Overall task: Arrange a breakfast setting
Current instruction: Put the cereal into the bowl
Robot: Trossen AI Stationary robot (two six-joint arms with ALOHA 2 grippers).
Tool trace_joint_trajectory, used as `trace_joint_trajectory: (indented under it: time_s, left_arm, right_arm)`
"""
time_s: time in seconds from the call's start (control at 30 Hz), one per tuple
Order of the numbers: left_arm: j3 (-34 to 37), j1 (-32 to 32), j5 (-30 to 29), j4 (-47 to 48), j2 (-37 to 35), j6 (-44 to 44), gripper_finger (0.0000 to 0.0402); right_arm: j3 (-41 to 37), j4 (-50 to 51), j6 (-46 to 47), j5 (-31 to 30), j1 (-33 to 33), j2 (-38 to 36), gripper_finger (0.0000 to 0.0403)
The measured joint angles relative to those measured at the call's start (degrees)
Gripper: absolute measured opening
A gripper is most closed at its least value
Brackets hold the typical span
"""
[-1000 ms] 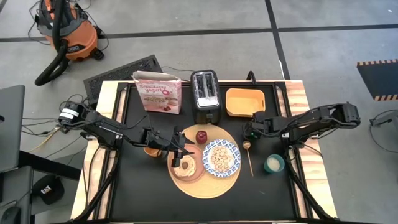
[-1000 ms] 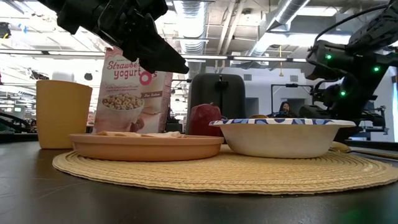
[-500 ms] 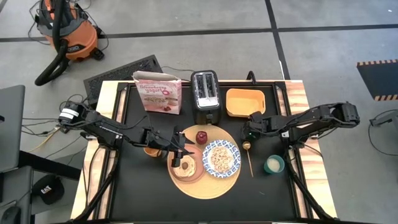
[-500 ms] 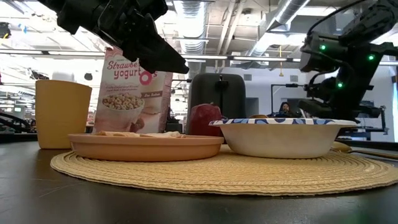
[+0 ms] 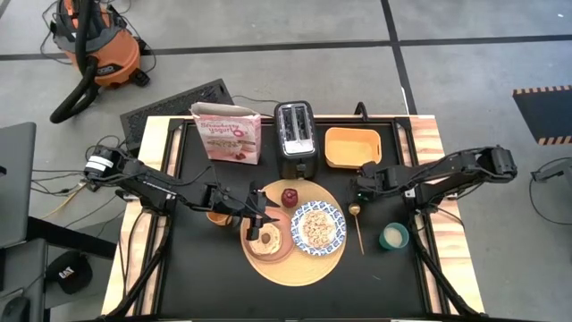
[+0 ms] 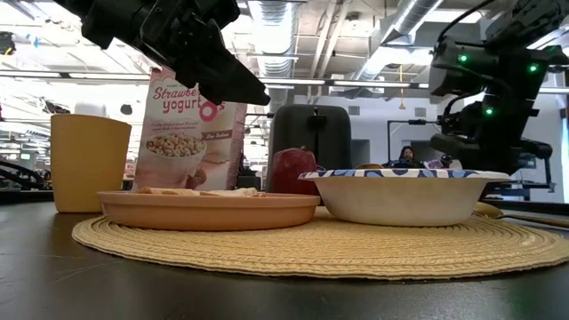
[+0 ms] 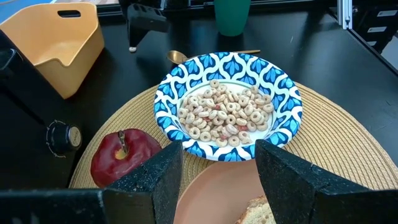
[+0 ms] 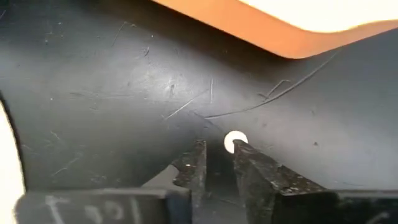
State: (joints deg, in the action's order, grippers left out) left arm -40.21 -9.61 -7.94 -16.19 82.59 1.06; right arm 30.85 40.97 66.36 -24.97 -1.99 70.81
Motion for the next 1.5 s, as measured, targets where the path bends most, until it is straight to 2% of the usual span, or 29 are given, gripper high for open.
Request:
trace_joint_trajectory:
  time_s: [0.23,0.4,0.77,1.23,1.5]
  left_arm:
    - [0.00,0.00,0.00,0.00,0.00,0.00,0.0187]
    - [0.00,0.00,0.00,0.02,0.00,0.00,0.0187]
    - [0.00,0.00,0.00,0.05,0.00,0.00,0.0187]
    - [0.00,0.00,0.00,0.02,0.00,0.00,0.0187]
    - [0.00,0.00,0.00,0.02,0.00,0.00,0.0187]
  right_arm:
    - [0.00,0.05,-1.91,-0.24,-2.83,1.92,0.0150]
    - [0.00,0.12,-2.39,-0.17,-4.22,3.60,0.0158]
    - [0.24,-2.28,-2.82,1.23,-4.90,7.47,0.0131]
    - [0.15,-2.43,-2.76,3.02,-4.82,7.41,0.0078]
    - [3.48,1.03,-3.60,2.72,-2.72,7.67,0.0070]
